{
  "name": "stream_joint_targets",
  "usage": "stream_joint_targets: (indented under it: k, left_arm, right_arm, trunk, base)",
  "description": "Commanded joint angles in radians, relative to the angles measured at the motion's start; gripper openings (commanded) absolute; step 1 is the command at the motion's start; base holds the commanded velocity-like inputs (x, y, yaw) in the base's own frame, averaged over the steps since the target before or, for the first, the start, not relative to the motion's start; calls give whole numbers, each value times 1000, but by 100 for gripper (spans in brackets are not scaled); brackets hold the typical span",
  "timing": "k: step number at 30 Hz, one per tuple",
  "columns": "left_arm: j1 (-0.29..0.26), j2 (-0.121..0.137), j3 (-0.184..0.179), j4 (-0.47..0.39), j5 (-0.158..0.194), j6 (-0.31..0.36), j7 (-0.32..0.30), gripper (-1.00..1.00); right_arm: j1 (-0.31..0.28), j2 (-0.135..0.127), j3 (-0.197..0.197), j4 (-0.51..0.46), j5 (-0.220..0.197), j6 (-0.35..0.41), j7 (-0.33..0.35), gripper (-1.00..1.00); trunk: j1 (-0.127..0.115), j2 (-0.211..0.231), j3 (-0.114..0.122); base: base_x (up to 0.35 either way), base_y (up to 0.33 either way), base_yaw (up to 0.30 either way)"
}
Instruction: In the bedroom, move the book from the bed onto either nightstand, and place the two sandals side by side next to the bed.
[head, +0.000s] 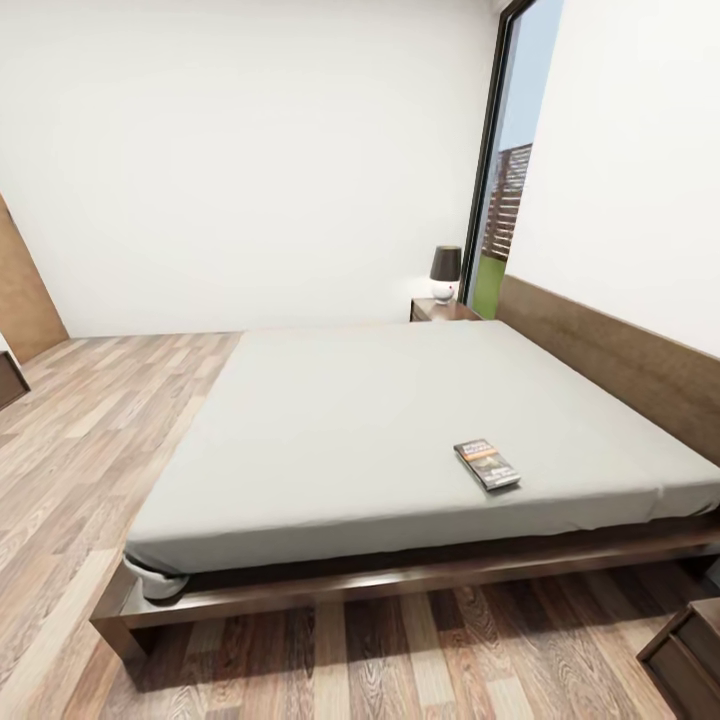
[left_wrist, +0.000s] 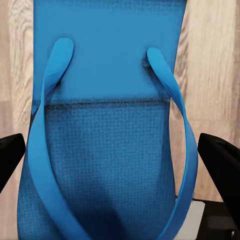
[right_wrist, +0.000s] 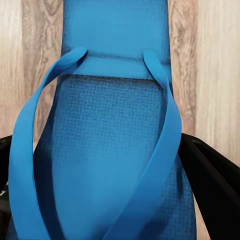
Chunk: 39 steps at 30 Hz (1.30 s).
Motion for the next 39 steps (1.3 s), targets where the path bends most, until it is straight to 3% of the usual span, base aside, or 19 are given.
stream_joint_targets:
  k: [1, 5, 7, 34, 39]
  left_arm:
    - [-1, 0, -6, 1, 9, -4, 3, -100]
    - [-1, 0, -6, 1, 9, -4, 3, -100]
    - [-1, 9, -3, 7, 9, 2, -2, -100]
    - [-1, 9, -2, 3, 10, 3, -1, -100]
    - [-11, 19, -4, -5, 10, 29, 4, -100]
  right_arm:
    - [-1, -1, 6, 1, -4, -3, 2, -100]
    - [-1, -1, 6, 1, -1, -3, 2, -100]
    - [6, -11, 3, 11, -6, 1, 10, -100]
    - [6, -11, 4, 10, -6, 1, 10, -100]
    - [-6, -19, 2, -18, 1, 15, -3, -100]
  trunk:
    - [4, -8, -4]
    - [19, -36, -17]
    - [19, -35, -17]
    - [19, -35, -17]
    - [19, -35, -17]
  base:
    - [0, 0, 0]
    - [0, 0, 0]
    - [0, 0, 0]
    - [0, 0, 0]
    - [0, 0, 0]
